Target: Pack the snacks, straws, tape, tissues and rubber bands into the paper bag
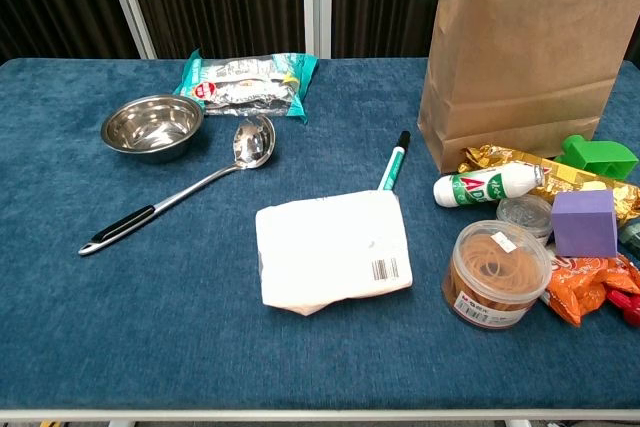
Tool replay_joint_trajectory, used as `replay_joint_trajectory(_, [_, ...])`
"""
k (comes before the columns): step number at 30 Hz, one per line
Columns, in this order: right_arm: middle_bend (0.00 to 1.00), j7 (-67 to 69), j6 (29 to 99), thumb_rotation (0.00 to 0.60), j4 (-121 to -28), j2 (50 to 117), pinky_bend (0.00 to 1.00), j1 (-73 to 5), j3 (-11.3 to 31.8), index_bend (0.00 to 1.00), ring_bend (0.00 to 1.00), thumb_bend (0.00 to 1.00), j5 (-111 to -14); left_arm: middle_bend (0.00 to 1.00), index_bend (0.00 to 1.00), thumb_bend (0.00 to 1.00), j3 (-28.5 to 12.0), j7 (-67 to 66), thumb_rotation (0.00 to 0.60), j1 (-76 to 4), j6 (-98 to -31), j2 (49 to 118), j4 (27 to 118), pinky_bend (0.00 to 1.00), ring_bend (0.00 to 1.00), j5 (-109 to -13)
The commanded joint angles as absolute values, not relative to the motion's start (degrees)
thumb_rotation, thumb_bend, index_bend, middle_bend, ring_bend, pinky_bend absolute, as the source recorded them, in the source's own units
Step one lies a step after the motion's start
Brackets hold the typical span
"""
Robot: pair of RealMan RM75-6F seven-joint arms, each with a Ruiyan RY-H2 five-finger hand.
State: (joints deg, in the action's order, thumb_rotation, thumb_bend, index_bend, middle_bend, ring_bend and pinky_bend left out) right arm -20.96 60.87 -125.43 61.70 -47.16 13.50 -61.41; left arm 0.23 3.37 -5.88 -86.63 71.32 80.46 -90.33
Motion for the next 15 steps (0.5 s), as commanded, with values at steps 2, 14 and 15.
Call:
replay_joint_trajectory(2, [0.20,-25.4,49.4,0.600,-124.4,59.9,0.13,-52.6,9.1,0.09,0.11,0.00,-50.9,0.05,0.07,0.16,0.2,3.4,0.600,-5.7,-86.7,71.5,80.2,0.12,0.00,-90.0])
replay_joint_trajectory(14, [0.11,-27.6,39.5,0.600,-117.5,68.0,0.07,-65.0,3.8,0.06,0.01,0.00,-34.1,0.05,0.07,0.16,0.1,3.8,0.600,-5.3,-86.6,71.8,79.2,0.12,0.00,-89.4])
replay_joint_trajectory(15, [0.11,-27.9,39.5,0.600,-117.0,68.9,0.06,-65.8,3.3,0.05,0.01,0.00,-33.2,0.05,0.07,0.16,0.1,3.8,0.600,-5.3,-86.6,71.8,79.1,0.12,0.00,-89.4])
